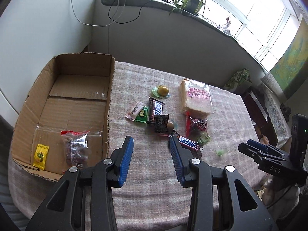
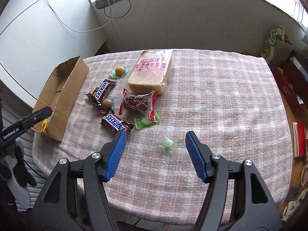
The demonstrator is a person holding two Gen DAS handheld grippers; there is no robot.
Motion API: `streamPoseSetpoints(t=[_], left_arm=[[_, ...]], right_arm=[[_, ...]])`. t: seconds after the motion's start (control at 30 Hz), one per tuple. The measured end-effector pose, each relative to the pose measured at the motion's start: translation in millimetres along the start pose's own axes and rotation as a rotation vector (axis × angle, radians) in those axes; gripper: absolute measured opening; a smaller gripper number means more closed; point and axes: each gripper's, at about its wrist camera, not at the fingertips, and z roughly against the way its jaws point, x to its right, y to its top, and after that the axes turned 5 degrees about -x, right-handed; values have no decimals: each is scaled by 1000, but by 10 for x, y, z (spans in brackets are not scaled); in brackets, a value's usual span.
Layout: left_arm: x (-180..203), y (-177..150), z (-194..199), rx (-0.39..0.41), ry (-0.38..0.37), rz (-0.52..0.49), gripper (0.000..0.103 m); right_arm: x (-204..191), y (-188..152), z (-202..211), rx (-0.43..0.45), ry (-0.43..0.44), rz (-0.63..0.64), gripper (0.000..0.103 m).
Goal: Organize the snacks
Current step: 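Move both open tools back over the snacks on the tablecloth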
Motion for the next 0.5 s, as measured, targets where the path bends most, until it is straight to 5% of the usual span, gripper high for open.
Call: streamPoseSetpoints(t=[0.33, 0.5], left_arm=[[237, 15, -476, -74, -3, -11, 44], [228, 41, -629, -69, 14, 13, 44]], right_arm=[[137, -202, -225, -49, -12, 28, 66], [131, -208, -375, -65, -17, 31, 58]])
